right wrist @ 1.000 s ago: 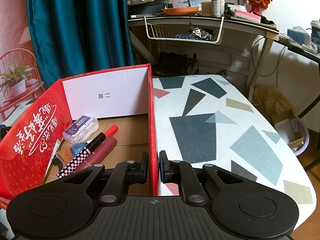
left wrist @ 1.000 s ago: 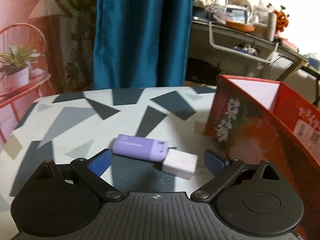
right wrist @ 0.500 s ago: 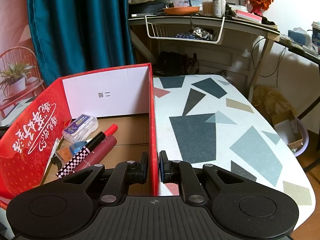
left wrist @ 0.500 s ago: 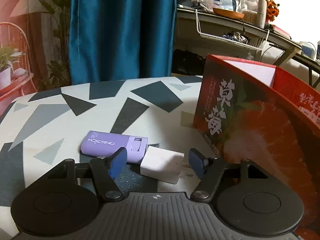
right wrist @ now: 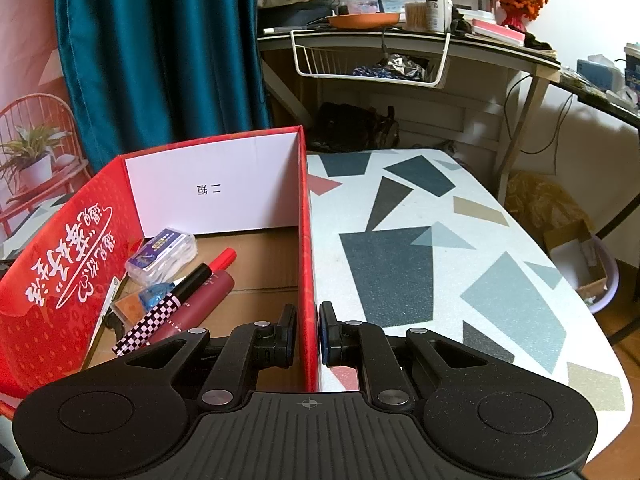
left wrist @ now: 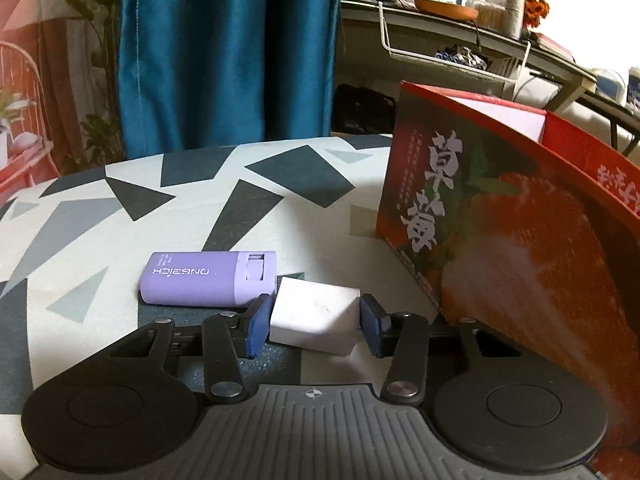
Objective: Organize rigid objects
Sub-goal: 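Lower the left tool onto the white charger and close, then lift the white charger with the left tool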
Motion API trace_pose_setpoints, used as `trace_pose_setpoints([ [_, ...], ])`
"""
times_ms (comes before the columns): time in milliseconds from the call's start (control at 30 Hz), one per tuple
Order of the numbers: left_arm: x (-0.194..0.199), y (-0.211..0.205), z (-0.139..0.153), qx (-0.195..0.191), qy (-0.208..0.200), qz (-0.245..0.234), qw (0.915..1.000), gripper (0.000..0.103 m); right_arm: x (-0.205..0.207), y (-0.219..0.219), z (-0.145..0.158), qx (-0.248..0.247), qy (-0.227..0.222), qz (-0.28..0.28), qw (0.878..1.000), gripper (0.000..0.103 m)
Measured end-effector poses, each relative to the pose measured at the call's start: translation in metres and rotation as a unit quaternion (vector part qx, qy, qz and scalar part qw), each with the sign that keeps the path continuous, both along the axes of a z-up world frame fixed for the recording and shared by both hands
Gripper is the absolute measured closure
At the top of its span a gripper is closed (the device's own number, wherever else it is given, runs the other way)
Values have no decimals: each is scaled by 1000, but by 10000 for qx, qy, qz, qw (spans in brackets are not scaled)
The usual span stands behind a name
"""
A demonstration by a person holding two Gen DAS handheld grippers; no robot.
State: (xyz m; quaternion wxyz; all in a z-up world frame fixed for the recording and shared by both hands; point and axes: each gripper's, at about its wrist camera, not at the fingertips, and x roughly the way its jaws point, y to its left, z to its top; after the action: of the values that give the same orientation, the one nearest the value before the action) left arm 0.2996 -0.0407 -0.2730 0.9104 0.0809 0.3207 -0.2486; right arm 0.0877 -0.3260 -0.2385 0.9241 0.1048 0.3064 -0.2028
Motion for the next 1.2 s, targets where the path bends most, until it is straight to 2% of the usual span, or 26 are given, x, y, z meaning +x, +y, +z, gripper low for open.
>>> trace_pose_setpoints([
  [133,-11,4,-1,-157,80,76,9998,53,0,0,0,-3,-1,0,10000,91],
  [333,-27,8,-7,-320,-75,204,9993,53,0,0,0,-1,-1,0,10000,91],
  [700,-39,4,-7,-132,-383,263,9988,53,0,0,0,2,-11,2,10000,91],
  [1200,-37,7,-8,-239,-315,286,9988,53,-1,2,0,-13,-20,-22,10000,92],
])
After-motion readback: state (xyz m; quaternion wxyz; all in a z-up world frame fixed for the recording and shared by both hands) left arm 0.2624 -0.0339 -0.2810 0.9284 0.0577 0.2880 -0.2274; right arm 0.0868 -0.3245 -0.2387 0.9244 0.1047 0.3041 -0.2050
